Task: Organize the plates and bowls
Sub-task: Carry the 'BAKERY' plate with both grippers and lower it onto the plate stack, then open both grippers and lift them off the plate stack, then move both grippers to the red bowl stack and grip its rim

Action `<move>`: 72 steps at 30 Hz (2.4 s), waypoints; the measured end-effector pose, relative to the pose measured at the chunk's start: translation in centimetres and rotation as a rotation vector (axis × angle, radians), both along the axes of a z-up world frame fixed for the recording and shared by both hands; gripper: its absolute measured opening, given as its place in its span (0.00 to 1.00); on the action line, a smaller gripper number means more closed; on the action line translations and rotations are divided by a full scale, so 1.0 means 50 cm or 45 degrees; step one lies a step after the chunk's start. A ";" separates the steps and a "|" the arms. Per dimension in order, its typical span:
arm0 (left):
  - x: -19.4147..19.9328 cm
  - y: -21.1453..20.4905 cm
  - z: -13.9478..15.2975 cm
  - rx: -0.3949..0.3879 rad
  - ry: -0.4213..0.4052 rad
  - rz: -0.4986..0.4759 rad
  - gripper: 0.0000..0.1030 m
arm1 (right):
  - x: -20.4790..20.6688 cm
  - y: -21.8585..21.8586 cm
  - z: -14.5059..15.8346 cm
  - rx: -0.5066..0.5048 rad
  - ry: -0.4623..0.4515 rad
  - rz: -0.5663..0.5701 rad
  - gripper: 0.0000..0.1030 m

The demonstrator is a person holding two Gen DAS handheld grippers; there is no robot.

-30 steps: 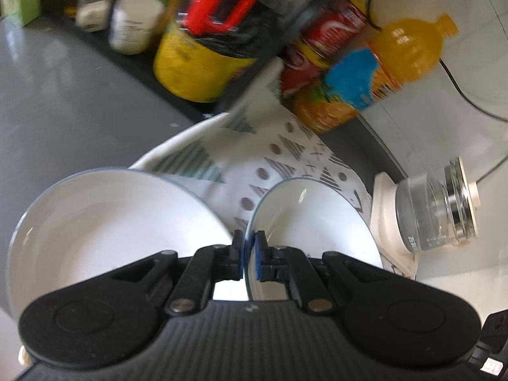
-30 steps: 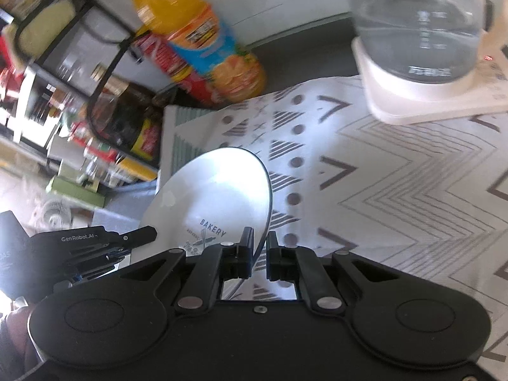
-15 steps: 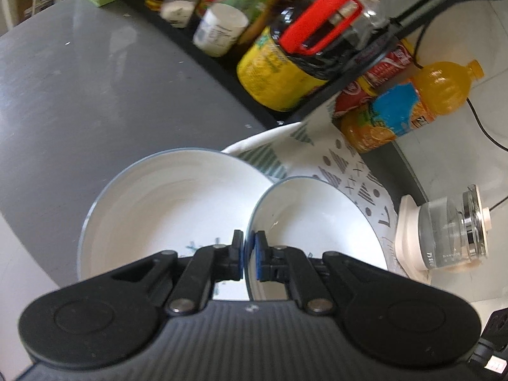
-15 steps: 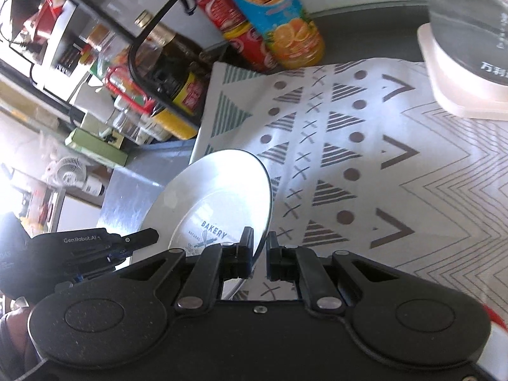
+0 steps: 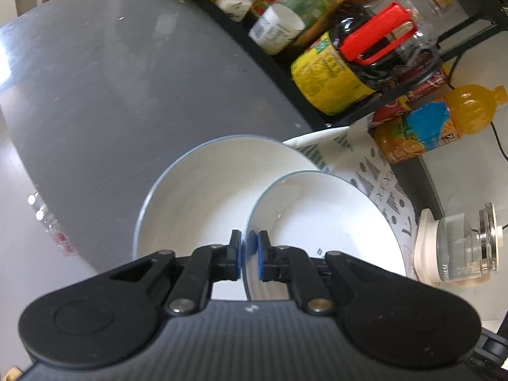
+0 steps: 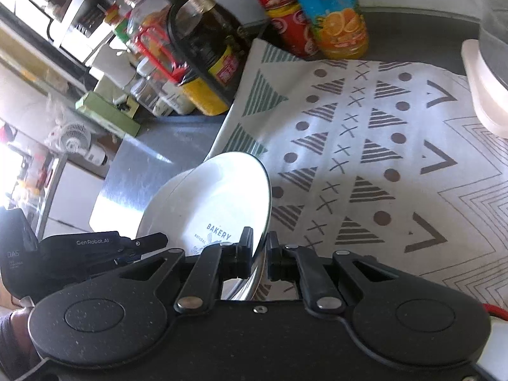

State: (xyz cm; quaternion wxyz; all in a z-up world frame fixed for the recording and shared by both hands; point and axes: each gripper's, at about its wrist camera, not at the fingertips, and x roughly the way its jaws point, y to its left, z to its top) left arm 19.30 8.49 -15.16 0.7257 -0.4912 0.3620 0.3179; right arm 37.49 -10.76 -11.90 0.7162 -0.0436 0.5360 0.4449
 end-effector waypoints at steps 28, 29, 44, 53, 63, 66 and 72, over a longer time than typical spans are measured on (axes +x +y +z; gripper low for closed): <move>-0.039 0.043 -0.036 0.071 0.077 0.017 0.11 | -0.053 0.043 -0.068 -0.158 0.004 -0.006 0.25; -0.039 0.045 -0.037 0.070 0.076 0.016 0.11 | -0.054 0.042 -0.064 -0.157 -0.004 -0.011 0.25; 0.004 0.018 0.042 0.198 0.213 -0.069 0.62 | -0.011 -0.069 0.058 0.068 -0.051 -0.129 0.71; 0.053 -0.051 0.095 0.157 0.102 -0.214 0.79 | 0.015 -0.204 0.101 0.124 -0.121 -0.222 0.94; 0.128 -0.163 0.123 0.169 0.029 -0.436 0.79 | 0.020 -0.350 0.095 0.152 -0.144 -0.366 0.95; 0.143 -0.194 0.124 0.169 0.017 -0.484 0.79 | 0.017 -0.380 0.094 0.159 -0.163 -0.395 0.95; 0.181 -0.253 0.120 0.168 0.006 -0.582 0.79 | 0.014 -0.441 0.072 0.132 -0.156 -0.471 0.95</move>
